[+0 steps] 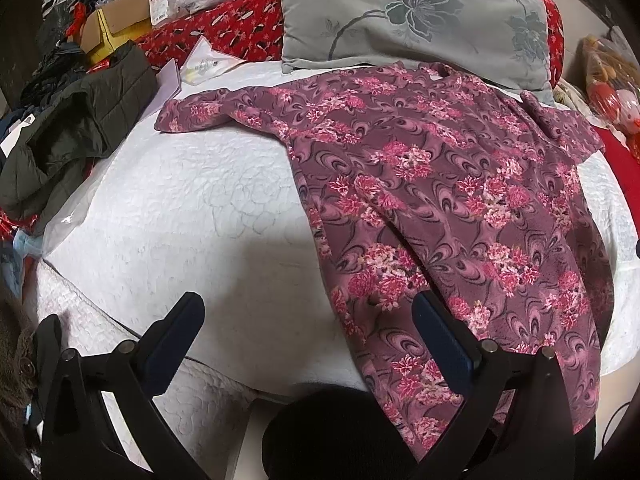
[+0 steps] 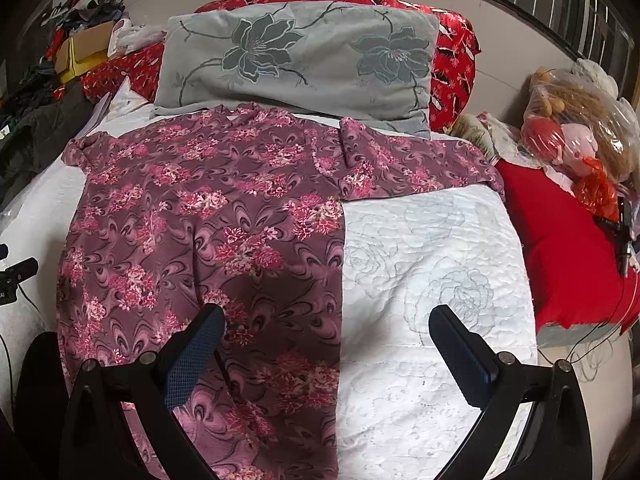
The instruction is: Fold small clothes
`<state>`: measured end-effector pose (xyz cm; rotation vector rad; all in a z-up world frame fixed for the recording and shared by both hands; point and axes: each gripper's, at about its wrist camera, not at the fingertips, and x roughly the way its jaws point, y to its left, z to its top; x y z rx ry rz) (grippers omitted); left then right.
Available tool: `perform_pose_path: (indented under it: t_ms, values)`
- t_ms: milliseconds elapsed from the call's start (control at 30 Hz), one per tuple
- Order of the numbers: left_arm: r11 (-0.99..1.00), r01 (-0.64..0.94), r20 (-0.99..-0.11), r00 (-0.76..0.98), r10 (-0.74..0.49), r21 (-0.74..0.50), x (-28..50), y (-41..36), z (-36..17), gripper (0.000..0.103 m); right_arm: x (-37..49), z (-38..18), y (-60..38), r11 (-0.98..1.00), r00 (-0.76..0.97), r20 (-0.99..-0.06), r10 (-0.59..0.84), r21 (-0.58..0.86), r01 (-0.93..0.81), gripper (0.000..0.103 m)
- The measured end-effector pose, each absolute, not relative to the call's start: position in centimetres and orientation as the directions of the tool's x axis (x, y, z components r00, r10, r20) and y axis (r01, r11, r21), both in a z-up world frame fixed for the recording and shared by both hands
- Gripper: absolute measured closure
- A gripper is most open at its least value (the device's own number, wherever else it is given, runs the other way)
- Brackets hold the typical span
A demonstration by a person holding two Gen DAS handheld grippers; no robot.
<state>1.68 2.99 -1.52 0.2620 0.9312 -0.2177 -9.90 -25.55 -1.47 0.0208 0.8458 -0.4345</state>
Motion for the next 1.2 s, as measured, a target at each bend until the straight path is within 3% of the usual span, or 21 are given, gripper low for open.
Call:
perform_pose_path:
  t_ms: [1200]
  values:
    - [0.945,0.304,-0.836,0.545,-0.07,0.119,1.9,2.6,-2.5,0.0,-10.4,-2.6,-26.3,0.923,0.579,-0.749,-0.322,-0.111,0.369,0.002]
